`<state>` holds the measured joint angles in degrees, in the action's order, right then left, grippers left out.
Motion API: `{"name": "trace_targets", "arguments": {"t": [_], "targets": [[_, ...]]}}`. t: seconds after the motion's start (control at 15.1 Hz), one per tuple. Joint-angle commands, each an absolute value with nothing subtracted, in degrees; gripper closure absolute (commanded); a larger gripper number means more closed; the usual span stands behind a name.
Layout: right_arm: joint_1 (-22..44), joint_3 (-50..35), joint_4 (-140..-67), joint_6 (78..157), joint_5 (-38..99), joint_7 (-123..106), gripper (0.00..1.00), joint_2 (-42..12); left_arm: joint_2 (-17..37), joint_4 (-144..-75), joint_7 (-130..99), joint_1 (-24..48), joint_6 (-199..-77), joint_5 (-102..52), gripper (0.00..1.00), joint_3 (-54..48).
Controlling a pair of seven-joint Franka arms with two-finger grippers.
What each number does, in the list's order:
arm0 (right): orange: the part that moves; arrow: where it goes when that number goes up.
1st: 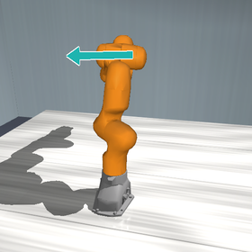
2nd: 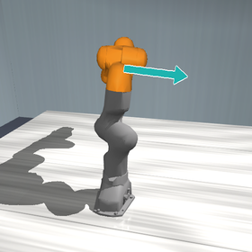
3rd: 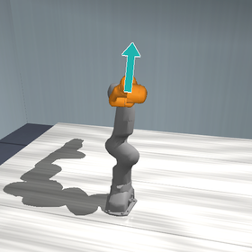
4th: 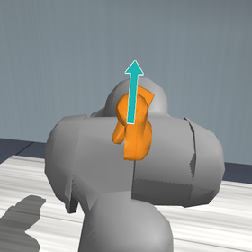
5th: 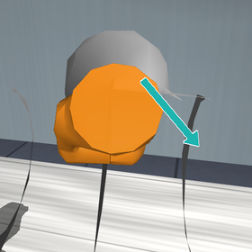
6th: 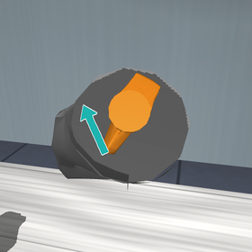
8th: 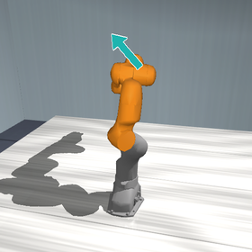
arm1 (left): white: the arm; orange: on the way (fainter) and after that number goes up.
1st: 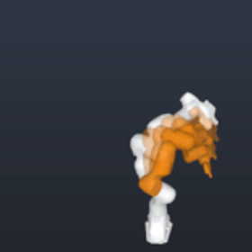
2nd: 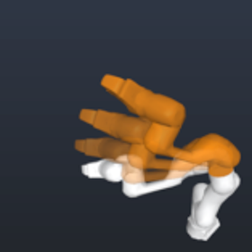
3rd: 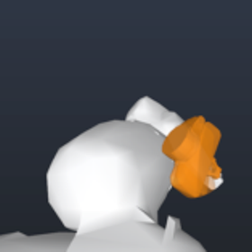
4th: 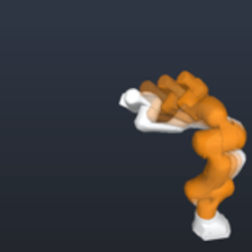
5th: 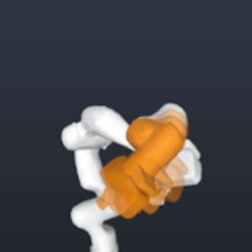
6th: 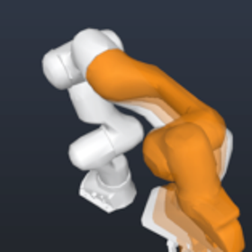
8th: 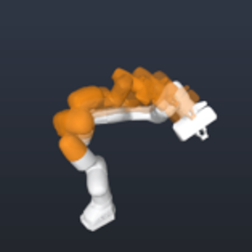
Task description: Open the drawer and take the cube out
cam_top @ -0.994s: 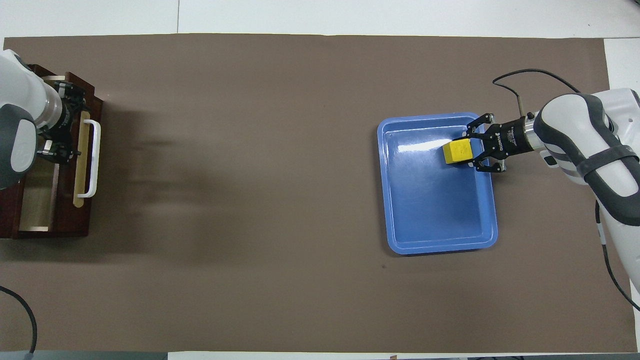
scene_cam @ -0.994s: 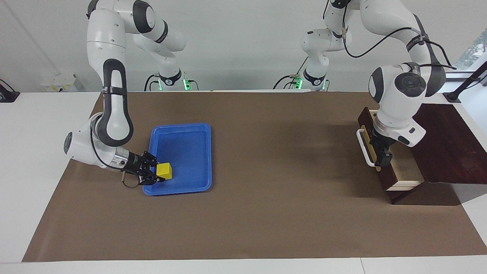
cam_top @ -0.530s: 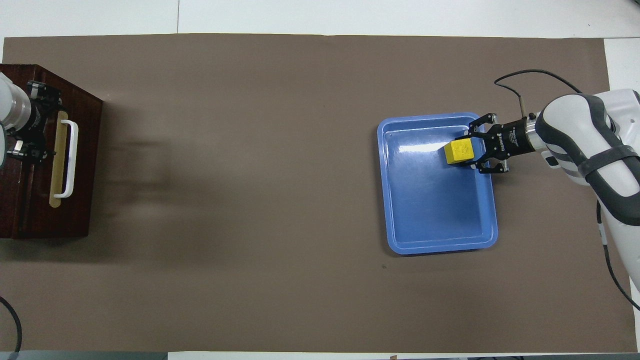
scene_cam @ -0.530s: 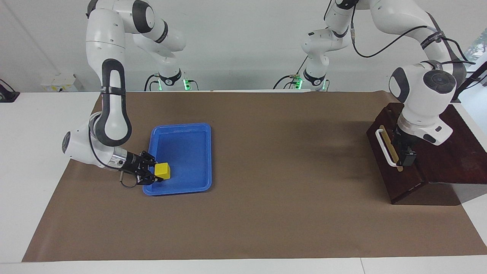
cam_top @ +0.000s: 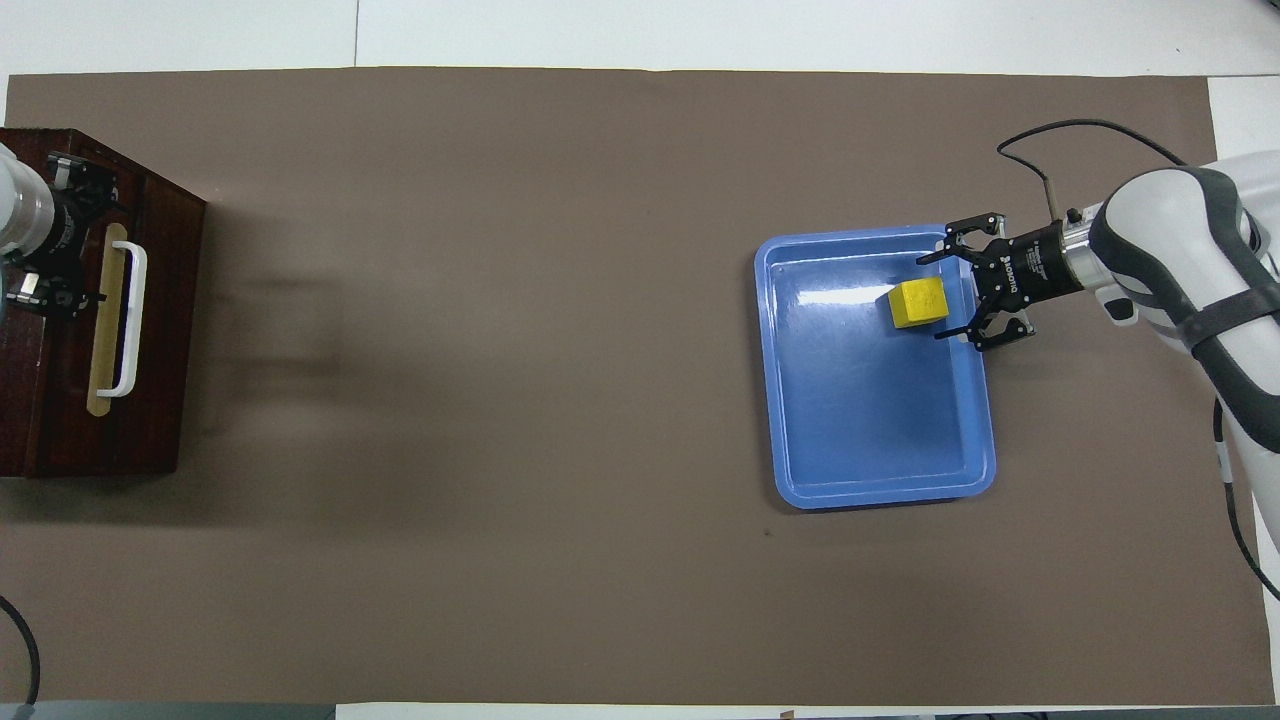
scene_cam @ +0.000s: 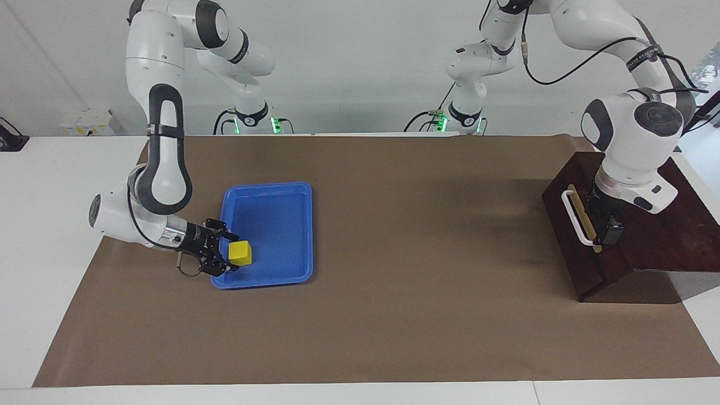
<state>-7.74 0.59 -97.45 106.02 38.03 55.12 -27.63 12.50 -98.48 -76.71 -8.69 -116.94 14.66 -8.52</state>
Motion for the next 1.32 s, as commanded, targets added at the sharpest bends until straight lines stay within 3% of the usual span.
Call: {"name": "trace_targets", "arguments": {"t": [0.0,0.13,0.6,1.06,1.26], "targets": [[-7.6,0.4,-94.8,102.0,33.8,57.4,0.0,-23.2,11.8,-95.4,-74.7,-5.2,-112.3,12.8,0.0,-8.8],[-7.6,-0.2,-93.4,97.8,28.1,51.4,0.0,-18.6,11.8,-92.1,-70.7,-3.4,-108.7,7.9,0.0,-8.9],[-6.9,-0.4,-91.4,92.6,11.1,9.7,0.0,-9.6,7.2,-91.8,-45.3,-3.3,-103.1,0.1,0.0,-9.8],[-4.1,-0.5,-91.5,84.2,1.8,-0.1,0.0,0.3,2.4,-91.5,-18.8,-3.3,-97.0,-0.3,0.0,-9.8],[-3.3,-0.5,-91.6,80.5,-1.2,-3.3,0.0,1.8,1.1,-91.9,-9.3,-3.0,-94.3,-0.3,0.0,-9.8]]}}
